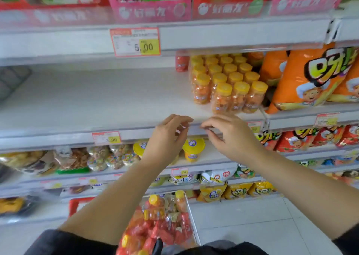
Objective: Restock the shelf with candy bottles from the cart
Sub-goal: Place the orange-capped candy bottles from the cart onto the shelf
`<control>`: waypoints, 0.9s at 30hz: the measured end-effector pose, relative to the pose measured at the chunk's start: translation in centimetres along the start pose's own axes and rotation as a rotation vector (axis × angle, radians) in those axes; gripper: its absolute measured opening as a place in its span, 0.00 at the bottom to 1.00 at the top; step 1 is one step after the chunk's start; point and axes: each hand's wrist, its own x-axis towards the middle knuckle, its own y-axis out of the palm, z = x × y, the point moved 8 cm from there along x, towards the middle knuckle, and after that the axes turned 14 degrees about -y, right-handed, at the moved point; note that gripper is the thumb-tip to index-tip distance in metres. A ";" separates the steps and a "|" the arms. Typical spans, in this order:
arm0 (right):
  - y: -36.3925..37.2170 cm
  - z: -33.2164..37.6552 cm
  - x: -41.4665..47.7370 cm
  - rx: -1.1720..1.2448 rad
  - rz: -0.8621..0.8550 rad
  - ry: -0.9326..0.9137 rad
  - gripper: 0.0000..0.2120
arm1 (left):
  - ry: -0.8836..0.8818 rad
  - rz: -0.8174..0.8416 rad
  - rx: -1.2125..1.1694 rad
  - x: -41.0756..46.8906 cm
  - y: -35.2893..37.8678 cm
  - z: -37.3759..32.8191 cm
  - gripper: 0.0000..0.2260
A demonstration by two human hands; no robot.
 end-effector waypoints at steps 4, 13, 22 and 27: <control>10.0 2.7 -3.0 0.207 0.246 0.134 0.07 | -0.220 0.065 0.091 -7.2 -2.2 9.2 0.10; 28.6 5.6 -10.3 0.320 0.933 0.281 0.09 | -0.855 0.148 0.185 -22.1 -2.6 27.6 0.12; 42.6 6.6 -17.7 0.276 1.199 0.174 0.20 | -1.140 0.379 0.224 -31.5 4.1 35.6 0.17; 47.4 7.5 -18.2 0.155 1.325 0.048 0.22 | -1.162 0.338 0.197 -32.6 5.2 37.2 0.16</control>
